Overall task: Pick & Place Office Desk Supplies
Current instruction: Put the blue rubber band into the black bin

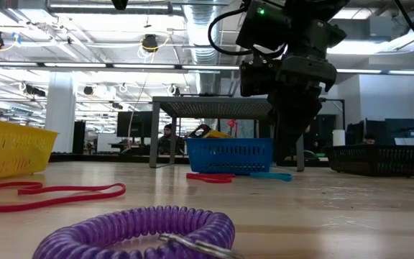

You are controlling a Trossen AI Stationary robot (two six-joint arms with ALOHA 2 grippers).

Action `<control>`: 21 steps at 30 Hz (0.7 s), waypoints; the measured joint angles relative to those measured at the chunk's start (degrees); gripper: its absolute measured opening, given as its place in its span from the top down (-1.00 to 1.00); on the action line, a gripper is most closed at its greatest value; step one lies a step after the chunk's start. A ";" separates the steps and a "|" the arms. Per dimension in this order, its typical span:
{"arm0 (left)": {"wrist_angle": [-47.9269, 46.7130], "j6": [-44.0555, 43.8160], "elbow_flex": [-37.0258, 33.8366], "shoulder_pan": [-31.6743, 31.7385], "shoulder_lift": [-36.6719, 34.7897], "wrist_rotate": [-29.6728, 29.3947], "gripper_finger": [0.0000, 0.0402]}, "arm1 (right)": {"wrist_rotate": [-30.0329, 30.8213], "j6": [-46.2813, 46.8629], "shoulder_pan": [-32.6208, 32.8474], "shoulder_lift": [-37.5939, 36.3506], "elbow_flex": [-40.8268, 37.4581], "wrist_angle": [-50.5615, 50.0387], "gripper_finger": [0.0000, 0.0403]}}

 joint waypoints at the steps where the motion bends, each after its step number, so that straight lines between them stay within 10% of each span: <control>1: 0.00 0.00 0.00 0.00 0.00 0.00 0.29 | -0.02 0.02 0.00 0.56 0.00 0.53 0.34; 21: 0.07 -0.35 0.00 0.00 0.04 0.26 0.29 | -1.38 1.58 0.00 3.52 -0.02 0.24 0.49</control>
